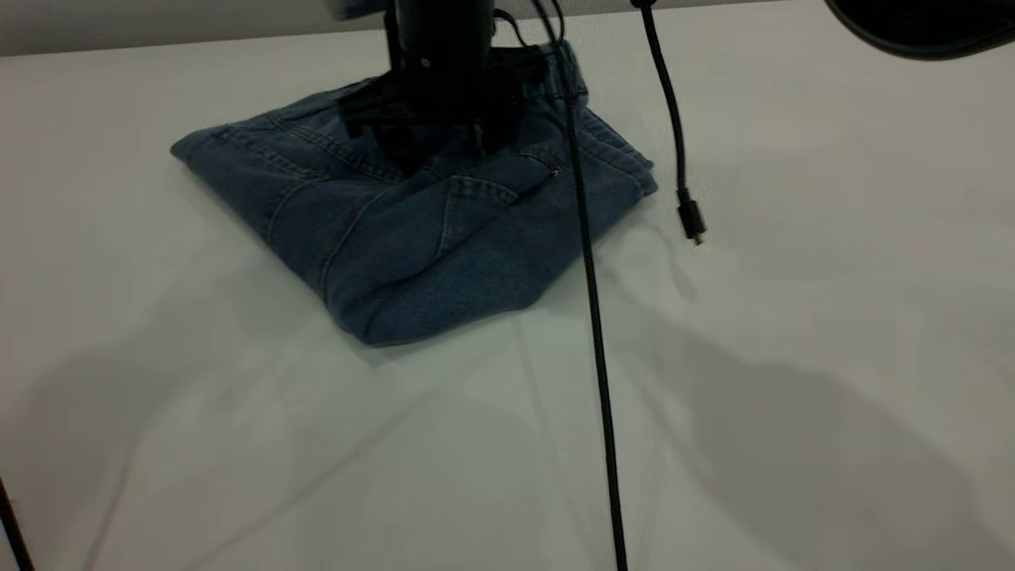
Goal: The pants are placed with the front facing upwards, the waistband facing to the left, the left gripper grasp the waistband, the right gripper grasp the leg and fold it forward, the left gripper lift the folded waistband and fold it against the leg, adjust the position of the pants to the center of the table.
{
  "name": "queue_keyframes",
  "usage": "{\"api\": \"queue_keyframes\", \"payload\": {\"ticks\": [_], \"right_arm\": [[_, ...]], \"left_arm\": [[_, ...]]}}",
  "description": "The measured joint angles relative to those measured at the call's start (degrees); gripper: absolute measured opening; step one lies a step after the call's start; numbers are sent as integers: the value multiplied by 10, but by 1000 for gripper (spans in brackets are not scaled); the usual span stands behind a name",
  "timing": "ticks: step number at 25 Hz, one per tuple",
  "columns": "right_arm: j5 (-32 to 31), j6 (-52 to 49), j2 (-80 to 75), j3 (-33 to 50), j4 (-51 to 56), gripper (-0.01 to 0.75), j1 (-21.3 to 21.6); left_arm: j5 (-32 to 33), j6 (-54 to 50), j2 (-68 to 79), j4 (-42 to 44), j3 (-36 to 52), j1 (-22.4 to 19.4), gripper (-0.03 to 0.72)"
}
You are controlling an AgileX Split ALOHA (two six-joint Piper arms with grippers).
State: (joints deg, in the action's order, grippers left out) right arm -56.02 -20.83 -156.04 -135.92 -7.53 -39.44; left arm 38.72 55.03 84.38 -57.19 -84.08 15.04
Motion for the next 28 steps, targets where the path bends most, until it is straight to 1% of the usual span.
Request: {"api": "queue_keyframes", "payload": {"ticks": [4,7,13,16,18,21,28], "right_arm": [[-42,-66,2,0,-33,495,0],[-62,-118,2,0,-28,495,1],[-92,-221,2,0,46,495,2],[-99,-243,2,0,80,495,2],[-111,-259,2,0,93,495,1],[-138,-312,2,0,103,495,1],[-141,-409,1,0,91,495,0]], "left_arm": [[-3,1,0,-5,0,0,573],[-4,9,0,-17,0,0,573],[-8,16,-4,-19,0,0,573],[-9,16,-16,-19,0,0,573],[-12,16,-23,-19,0,0,573],[-14,16,-32,-19,0,0,573],[-14,16,-47,-19,0,0,573]]}}
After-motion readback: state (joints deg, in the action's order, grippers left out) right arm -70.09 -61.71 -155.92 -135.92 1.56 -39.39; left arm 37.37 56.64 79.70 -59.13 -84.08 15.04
